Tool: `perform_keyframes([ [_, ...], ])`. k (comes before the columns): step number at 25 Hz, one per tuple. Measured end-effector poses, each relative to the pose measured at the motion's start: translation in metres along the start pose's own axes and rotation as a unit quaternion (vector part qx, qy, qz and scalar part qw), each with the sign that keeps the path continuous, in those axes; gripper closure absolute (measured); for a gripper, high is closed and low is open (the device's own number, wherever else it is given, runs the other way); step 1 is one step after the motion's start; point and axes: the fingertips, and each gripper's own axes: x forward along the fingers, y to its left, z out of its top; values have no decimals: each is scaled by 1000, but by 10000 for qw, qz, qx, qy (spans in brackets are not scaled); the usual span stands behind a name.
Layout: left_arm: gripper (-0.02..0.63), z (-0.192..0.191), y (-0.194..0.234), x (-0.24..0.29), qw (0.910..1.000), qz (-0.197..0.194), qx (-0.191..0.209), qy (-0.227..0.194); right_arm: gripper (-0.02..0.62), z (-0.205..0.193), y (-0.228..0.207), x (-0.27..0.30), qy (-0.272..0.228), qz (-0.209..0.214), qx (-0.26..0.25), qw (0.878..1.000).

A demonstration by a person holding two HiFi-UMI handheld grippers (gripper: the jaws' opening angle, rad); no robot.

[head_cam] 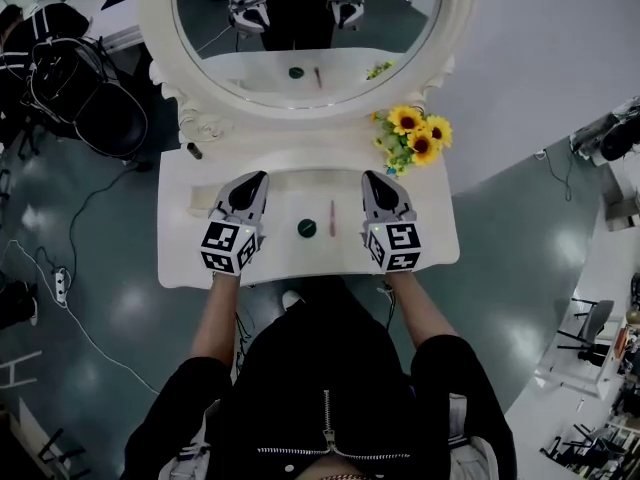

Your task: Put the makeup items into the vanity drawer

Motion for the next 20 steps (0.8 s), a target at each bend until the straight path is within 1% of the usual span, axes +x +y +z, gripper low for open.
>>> perform_keyframes([
  [3,583,-8,-9,8,9998,-150,-32,97,590,-10,-6,-5,94,-86,57,9999],
  [8,583,-31,-39,16,9982,-475,-132,346,590,-44,-11,-29,417,-269,238,9985],
  [15,583,-53,-67,28,9949,-803,-154,589,591,-73,-27,-49,543,-578,475,9957],
  [16,583,-55,-71,30,9944,-842,-155,612,582,-76,-31,-53,549,-630,463,9954],
  [20,583,-57,-82,36,9930,-958,-134,675,462,-87,-50,-67,718,-855,342,9932],
])
